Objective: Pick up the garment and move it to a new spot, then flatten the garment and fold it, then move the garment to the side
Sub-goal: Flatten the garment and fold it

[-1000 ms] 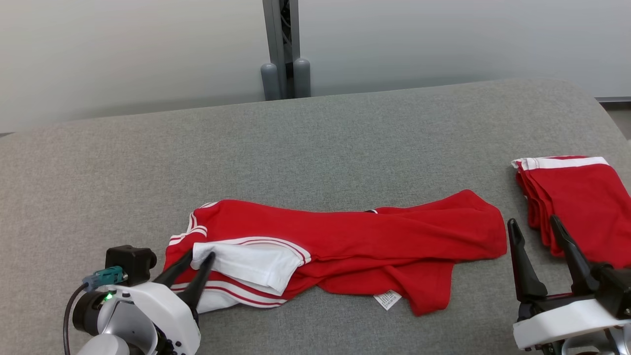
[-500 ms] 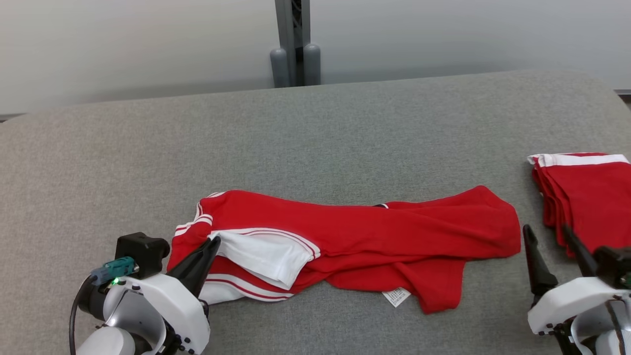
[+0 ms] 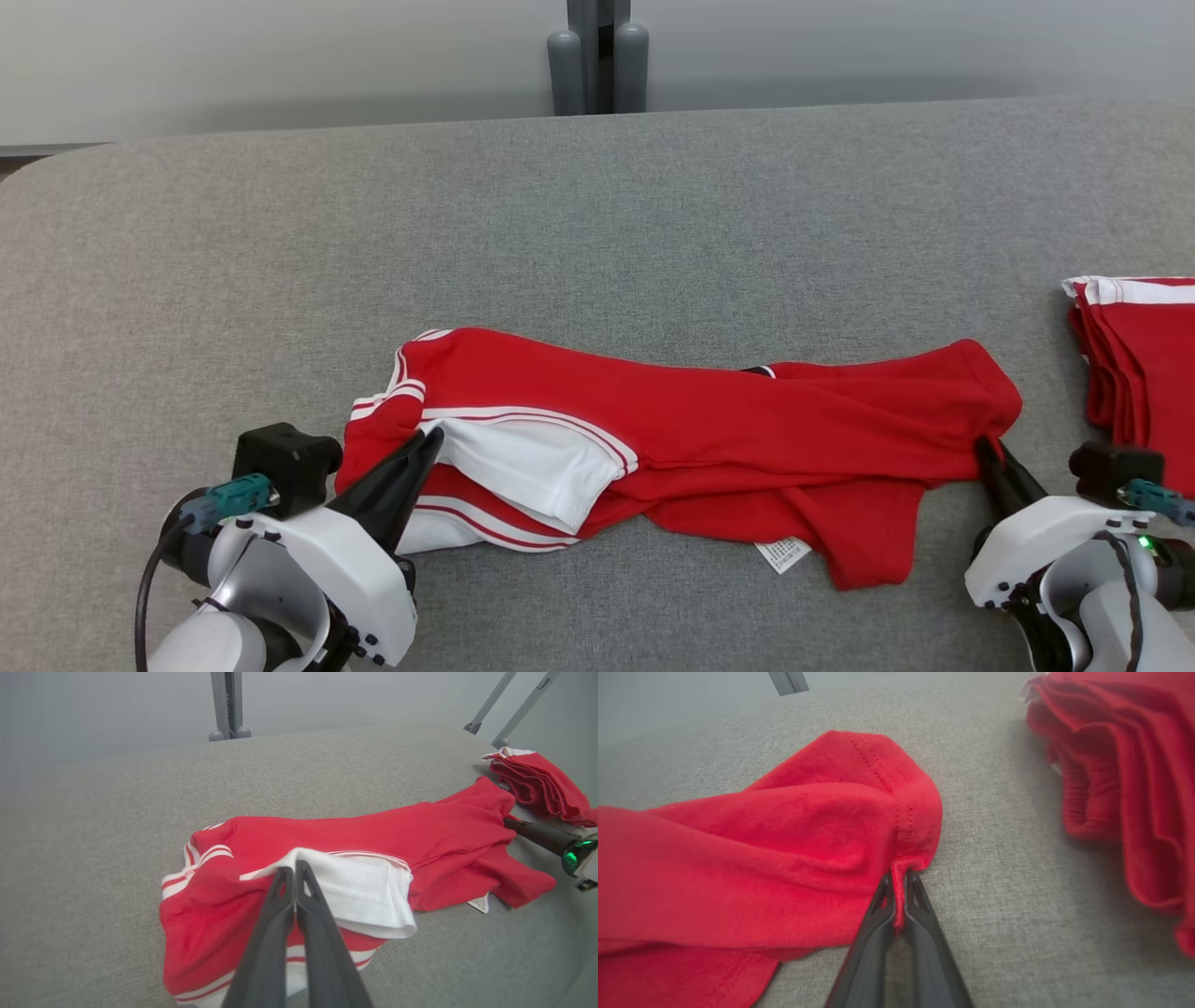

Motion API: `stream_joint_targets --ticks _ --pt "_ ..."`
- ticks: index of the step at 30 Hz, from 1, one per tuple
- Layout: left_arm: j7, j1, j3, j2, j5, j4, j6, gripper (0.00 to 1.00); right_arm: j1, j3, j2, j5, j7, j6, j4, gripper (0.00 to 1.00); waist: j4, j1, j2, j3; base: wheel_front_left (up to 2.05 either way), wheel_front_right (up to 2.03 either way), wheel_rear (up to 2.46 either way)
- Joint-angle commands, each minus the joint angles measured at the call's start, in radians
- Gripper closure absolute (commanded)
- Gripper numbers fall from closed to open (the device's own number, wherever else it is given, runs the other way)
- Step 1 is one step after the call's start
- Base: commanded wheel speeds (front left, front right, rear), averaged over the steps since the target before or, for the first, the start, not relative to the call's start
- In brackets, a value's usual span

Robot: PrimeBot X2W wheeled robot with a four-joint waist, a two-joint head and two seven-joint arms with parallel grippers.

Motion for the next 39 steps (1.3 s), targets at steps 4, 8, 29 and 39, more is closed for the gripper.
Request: stream_joint_targets --ticks 4,8,29,39 --pt "-0.030 0.000 0.025 0.006 0.009 -0.023 0.020 1.00 -0.013 0.001 -0.023 0.049 -0.084 0.000 -0.008 1.00 -0.001 0.0000 -0.0001 -0.003 0.00 0.00 0.00" --pt "-0.055 0.003 0.050 0.016 0.013 -0.052 0.037 1.00 -0.007 -0.020 -0.042 0.056 -0.132 0.000 -0.109 1.00 -0.016 0.0000 -0.0001 -0.018 0.00 0.00 0.00" --pt "-0.166 -0.231 0.222 0.072 0.156 -0.354 0.137 1.00 -0.002 -0.130 -0.062 -0.068 0.064 0.000 -0.885 1.00 -0.027 0.0000 -0.0001 -0.140 0.00 0.00 0.00" --pt "-0.137 -0.352 0.199 0.070 0.152 -0.373 0.107 1.00 -0.001 -0.116 -0.046 -0.029 0.161 0.000 -0.928 1.00 -0.031 0.0000 -0.0001 -0.142 0.00 0.00 0.00"
